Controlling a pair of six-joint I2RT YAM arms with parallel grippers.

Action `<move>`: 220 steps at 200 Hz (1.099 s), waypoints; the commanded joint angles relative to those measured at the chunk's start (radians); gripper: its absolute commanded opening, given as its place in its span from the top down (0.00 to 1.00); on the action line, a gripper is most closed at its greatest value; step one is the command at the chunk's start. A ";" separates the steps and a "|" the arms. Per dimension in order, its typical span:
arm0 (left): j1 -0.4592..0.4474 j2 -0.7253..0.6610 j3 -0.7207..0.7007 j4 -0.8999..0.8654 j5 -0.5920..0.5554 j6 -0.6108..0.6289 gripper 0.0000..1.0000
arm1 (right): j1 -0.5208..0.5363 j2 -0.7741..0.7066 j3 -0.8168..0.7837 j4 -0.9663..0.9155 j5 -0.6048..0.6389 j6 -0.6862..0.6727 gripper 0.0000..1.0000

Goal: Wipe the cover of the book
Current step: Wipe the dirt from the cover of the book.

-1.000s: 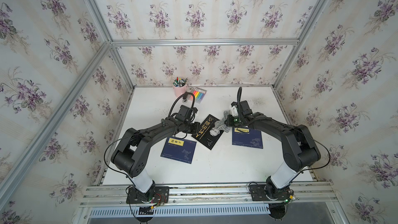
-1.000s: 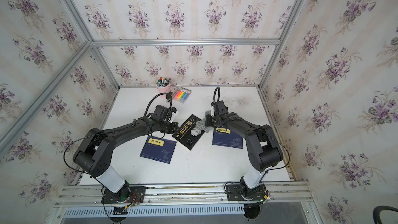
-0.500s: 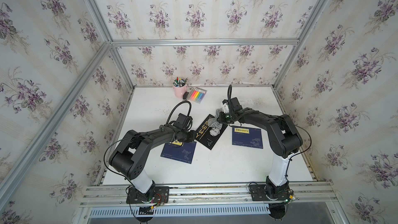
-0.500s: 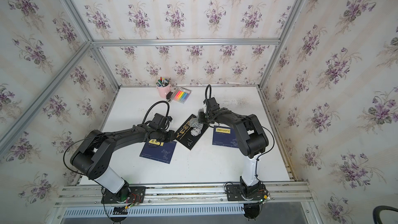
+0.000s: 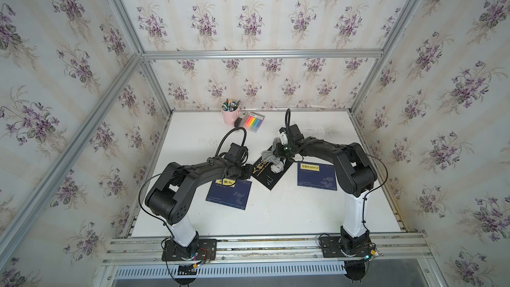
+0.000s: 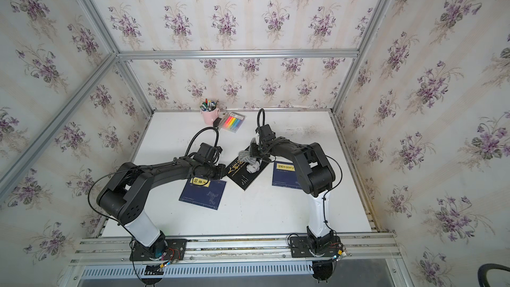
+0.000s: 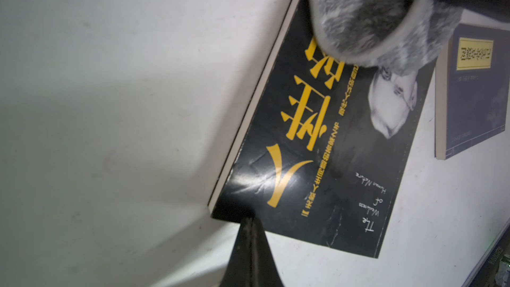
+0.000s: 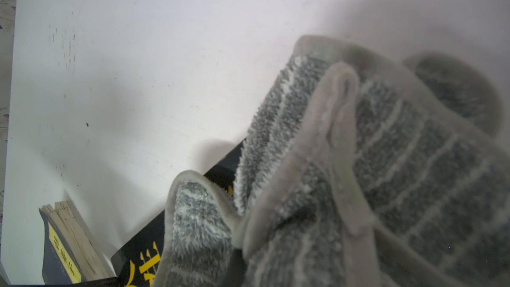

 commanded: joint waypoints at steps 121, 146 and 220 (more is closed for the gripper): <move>0.000 0.037 0.017 -0.039 -0.068 0.000 1.00 | 0.254 0.021 -0.111 0.070 -0.048 0.110 1.00; 0.002 0.039 0.013 -0.033 -0.069 -0.002 1.00 | 0.235 -0.008 -0.148 0.081 -0.040 0.106 1.00; 0.006 0.027 0.005 -0.029 -0.062 -0.004 1.00 | 0.080 -0.030 -0.103 0.028 -0.049 0.035 1.00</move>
